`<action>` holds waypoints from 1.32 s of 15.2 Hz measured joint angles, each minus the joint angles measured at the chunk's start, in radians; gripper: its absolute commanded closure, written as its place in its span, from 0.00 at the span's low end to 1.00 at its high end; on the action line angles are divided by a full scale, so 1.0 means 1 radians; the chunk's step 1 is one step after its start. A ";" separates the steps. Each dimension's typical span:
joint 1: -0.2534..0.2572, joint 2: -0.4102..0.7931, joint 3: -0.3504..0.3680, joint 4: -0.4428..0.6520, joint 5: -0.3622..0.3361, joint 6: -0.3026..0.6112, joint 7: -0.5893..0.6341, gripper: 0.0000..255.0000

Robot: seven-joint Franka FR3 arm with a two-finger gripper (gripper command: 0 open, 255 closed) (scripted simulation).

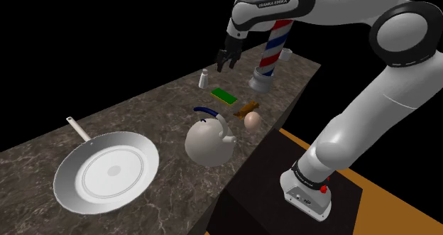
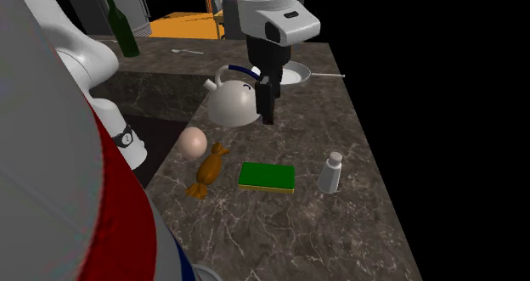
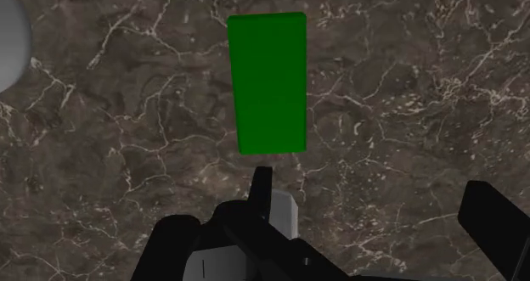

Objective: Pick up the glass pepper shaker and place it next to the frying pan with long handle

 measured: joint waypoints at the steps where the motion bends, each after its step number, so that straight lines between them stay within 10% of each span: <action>1: -0.001 0.042 -0.002 0.035 0.005 0.007 -0.007 0.00; 12: -0.033 0.484 -0.008 0.493 0.053 -0.011 -0.061 0.00; 20: -0.037 0.564 -0.004 0.512 0.063 0.050 -0.071 0.00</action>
